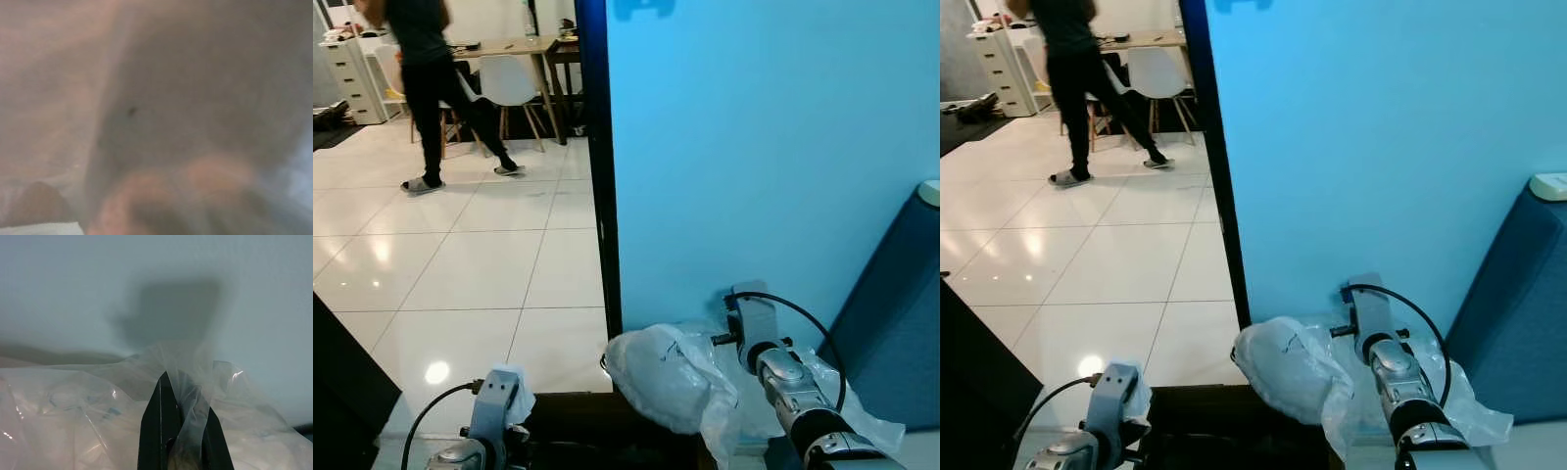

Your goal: Clean up the room

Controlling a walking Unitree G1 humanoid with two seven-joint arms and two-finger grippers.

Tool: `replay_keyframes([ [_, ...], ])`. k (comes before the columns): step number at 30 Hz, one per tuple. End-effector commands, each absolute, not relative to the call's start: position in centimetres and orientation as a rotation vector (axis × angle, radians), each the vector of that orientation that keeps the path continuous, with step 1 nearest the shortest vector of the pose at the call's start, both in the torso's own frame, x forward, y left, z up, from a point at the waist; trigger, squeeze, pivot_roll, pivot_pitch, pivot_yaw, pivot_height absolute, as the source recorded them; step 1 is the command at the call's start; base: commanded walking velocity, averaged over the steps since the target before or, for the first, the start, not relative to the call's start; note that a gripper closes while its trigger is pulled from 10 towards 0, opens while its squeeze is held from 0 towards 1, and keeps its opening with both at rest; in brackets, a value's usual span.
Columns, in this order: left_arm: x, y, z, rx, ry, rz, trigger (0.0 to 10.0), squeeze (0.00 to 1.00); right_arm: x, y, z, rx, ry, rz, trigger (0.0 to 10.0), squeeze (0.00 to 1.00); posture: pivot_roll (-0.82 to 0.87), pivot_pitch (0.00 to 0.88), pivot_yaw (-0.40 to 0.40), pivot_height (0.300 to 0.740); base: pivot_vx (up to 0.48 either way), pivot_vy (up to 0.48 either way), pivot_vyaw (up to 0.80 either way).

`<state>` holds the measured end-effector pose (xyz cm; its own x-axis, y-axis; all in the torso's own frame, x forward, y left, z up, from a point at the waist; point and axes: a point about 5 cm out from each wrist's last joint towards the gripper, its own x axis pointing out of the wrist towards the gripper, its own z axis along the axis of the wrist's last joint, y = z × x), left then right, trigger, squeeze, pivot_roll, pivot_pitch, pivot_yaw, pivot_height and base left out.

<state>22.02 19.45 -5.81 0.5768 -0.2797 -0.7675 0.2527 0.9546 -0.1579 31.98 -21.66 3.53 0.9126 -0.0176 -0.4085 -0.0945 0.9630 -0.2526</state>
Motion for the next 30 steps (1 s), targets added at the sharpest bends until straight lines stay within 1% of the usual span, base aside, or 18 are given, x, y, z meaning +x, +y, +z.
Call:
replay_keyframes([
  [1, 20.8, 19.5, -6.6, -0.008, 0.966, -0.344, 10.0, 0.0, 32.1, -21.3, 3.3, -0.29, 0.443, 0.03, 10.0, 0.0, -0.05, 0.0, 0.017, 0.74, 0.0, 0.0, 0.0],
  [5, 19.9, 18.9, -7.1, 0.016, 1.015, -0.405, 10.0, 0.0, 32.0, -21.3, 3.2, -0.294, 0.448, 0.018, 10.0, 0.0, -0.06, 0.0, 0.016, 0.74, 0.0, 0.0, 0.0],
  [8, 17.8, 18.0, -8.3, 0.125, 1.122, -0.518, 10.0, 0.0, 32.0, -21.2, 3.1, -0.292, 0.452, 0.009, 10.0, 0.0, -0.06, 0.0, 0.013, 0.74, 0.0, 0.0, 0.0],
  [12, 17.2, 17.5, -8.7, 0.189, 1.161, -0.552, 10.0, 0.0, 32.0, -21.1, 3.1, -0.29, 0.454, 0.007, 10.0, 0.0, -0.07, 0.0, 0.011, 0.74, 0.0, 0.0, 0.0],
  [13, 17.1, 17.1, -8.8, 0.238, 1.177, -0.568, 10.0, 0.0, 32.0, -20.9, 3.1, -0.279, 0.449, 0.011, 10.0, 0.0, -0.08, 0.0, 0.009, 0.74, 0.0, 0.0, 0.0],
  [15, 17.3, 16.9, -8.8, 0.272, 1.183, -0.559, 10.0, 0.0, 32.4, -20.0, 3.4, -0.236, 0.418, 0.035, 10.0, 0.0, -0.09, 0.01, 0.01, 0.74, 0.0, 0.0, 0.0],
  [16, 17.3, 16.9, -8.8, 0.272, 1.183, -0.559, 10.0, 0.0, 32.4, -20.0, 3.4, -0.236, 0.418, 0.035, 10.0, 0.0, -0.09, 0.01, 0.01, 0.74, 0.0, 0.0, 0.0],
  [20, 18.2, 17.1, -8.5, 0.334, 1.166, -0.525, 10.0, 0.0, 33.2, -17.5, 4.4, -0.169, 0.348, 0.126, 10.0, 0.0, -0.1, 0.021, 0.013, 0.74, 0.0, 0.0, 0.0],
  [22, 18.2, 17.1, -8.5, 0.334, 1.166, -0.525, 10.0, 0.0, 33.2, -17.5, 4.4, -0.169, 0.348, 0.126, 10.0, 0.0, -0.1, 0.021, 0.013, 0.74, 0.0, 0.0, 0.0],
  [24, 18.9, 17.2, -8.2, 0.325, 1.14, -0.491, 10.0, 0.0, 33.4, -16.4, 4.4, -0.128, 0.356, 0.167, 10.0, 0.0, -0.1, 0.025, 0.012, 0.74, 0.0, 0.0, 0.0],
  [26, 19.5, 17.3, -7.9, 0.299, 1.114, -0.449, 10.0, 0.0, 33.4, -15.7, 4.4, -0.109, 0.365, 0.192, 10.0, 0.0, -0.1, 0.029, 0.012, 0.73, 0.0, 0.0, 0.0],
  [30, 19.9, 17.3, -7.7, 0.274, 1.099, -0.418, 10.0, 0.0, 33.5, -15.6, 4.4, -0.091, 0.369, 0.185, 10.0, 0.0, -0.1, 0.031, 0.011, 0.715, 0.0, 0.0, 0.0],
])
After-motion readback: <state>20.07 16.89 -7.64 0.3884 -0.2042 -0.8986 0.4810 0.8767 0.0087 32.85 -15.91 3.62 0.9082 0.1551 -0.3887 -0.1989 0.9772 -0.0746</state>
